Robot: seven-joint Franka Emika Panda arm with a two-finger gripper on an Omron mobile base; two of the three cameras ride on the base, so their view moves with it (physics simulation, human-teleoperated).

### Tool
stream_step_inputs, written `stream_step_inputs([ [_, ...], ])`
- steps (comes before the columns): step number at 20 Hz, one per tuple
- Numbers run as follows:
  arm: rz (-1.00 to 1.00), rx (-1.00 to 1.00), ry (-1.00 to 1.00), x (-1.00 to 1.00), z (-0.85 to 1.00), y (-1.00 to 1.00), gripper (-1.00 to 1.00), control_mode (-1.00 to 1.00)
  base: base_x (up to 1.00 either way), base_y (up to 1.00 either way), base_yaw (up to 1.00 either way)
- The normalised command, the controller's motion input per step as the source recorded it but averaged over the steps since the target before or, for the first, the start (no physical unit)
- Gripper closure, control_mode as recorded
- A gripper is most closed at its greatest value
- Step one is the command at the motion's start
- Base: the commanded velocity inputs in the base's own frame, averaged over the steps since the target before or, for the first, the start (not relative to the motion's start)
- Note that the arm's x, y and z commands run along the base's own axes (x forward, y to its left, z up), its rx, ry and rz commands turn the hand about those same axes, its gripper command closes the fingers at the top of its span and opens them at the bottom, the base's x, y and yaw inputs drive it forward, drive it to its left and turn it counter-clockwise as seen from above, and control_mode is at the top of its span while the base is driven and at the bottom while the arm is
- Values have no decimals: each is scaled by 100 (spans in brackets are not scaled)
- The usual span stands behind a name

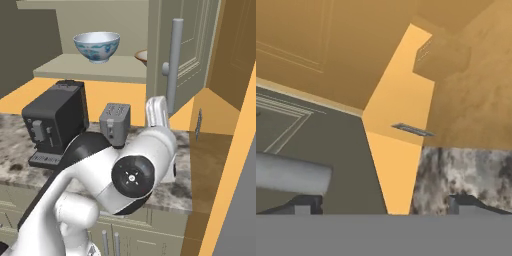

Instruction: Open the cabinet. Pick the bowls from the counter and place them in the cabinet. Then close the cabinet.

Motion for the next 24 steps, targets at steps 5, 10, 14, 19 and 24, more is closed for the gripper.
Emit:
stream_step_inputs([
  [5,0,0,-12,57,-18,-2,-100,-100,0,0,0],
  [10,0,0,-12,54,-9,0,-100,-100,0,0,0],
  [14,12,0,-17,30,0,0,-100,-100,0,0,0],
  [19,24,-5,-11,19,0,14,-100,-100,0,0,0],
  [24,20,-11,-10,0,0,46,-100,-100,0,0,0],
])
